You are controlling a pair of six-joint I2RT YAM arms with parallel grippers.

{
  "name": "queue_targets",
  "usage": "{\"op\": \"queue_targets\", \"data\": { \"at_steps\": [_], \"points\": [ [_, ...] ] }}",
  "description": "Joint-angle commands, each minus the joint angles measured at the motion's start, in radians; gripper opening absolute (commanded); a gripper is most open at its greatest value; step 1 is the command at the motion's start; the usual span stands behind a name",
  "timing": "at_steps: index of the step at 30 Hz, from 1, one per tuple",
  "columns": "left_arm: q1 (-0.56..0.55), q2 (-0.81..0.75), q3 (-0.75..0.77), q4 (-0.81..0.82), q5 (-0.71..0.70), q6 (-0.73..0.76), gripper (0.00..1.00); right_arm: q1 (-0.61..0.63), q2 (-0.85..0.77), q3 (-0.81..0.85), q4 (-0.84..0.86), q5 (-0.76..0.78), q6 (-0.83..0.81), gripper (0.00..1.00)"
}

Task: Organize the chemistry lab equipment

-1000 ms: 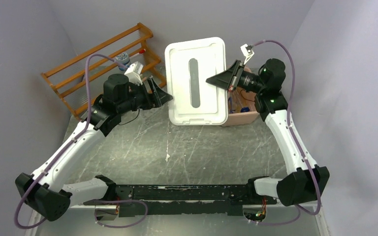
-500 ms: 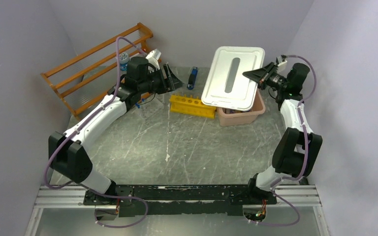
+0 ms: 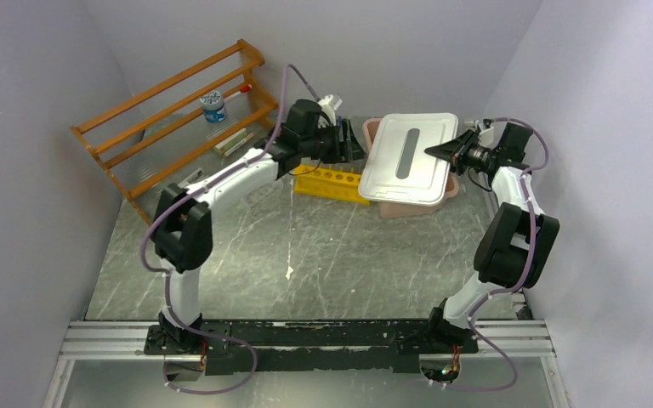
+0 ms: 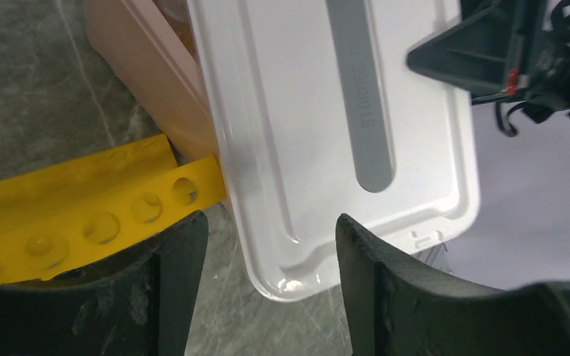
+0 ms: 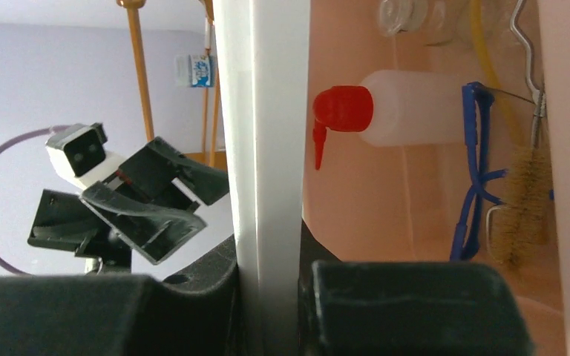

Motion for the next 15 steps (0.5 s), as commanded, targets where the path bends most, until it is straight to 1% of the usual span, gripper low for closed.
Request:
{"op": "queue_targets", "data": {
  "at_steps": [1, 4, 6, 7, 8, 10, 15],
  "points": [
    [-0.029, 0.086, 0.084, 0.02, 0.002, 0.041, 0.68, -0.01, 0.036, 0.05, -0.128, 0.08, -0.141, 0.13],
    [-0.036, 0.133, 0.116, 0.024, 0.013, 0.054, 0.71, -0.01, 0.042, 0.052, -0.145, 0.123, -0.179, 0.24],
    [-0.041, 0.153, 0.124, 0.024, 0.011, 0.056, 0.72, -0.012, 0.03, 0.048, -0.145, 0.162, -0.197, 0.37],
    [-0.042, 0.16, 0.123, 0.028, 0.016, 0.055, 0.73, -0.011, 0.024, 0.048, -0.147, 0.185, -0.207, 0.46],
    [-0.042, 0.168, 0.122, 0.033, 0.023, 0.051, 0.73, -0.01, 0.018, 0.045, -0.142, 0.206, -0.21, 0.5],
    [-0.045, 0.179, 0.121, 0.039, 0.035, 0.048, 0.73, -0.011, 0.009, 0.047, -0.138, 0.251, -0.218, 0.55],
    [-0.049, 0.189, 0.132, 0.007, 0.013, 0.068, 0.69, -0.011, -0.049, 0.027, -0.095, 0.403, -0.201, 0.62]
  ]
}}
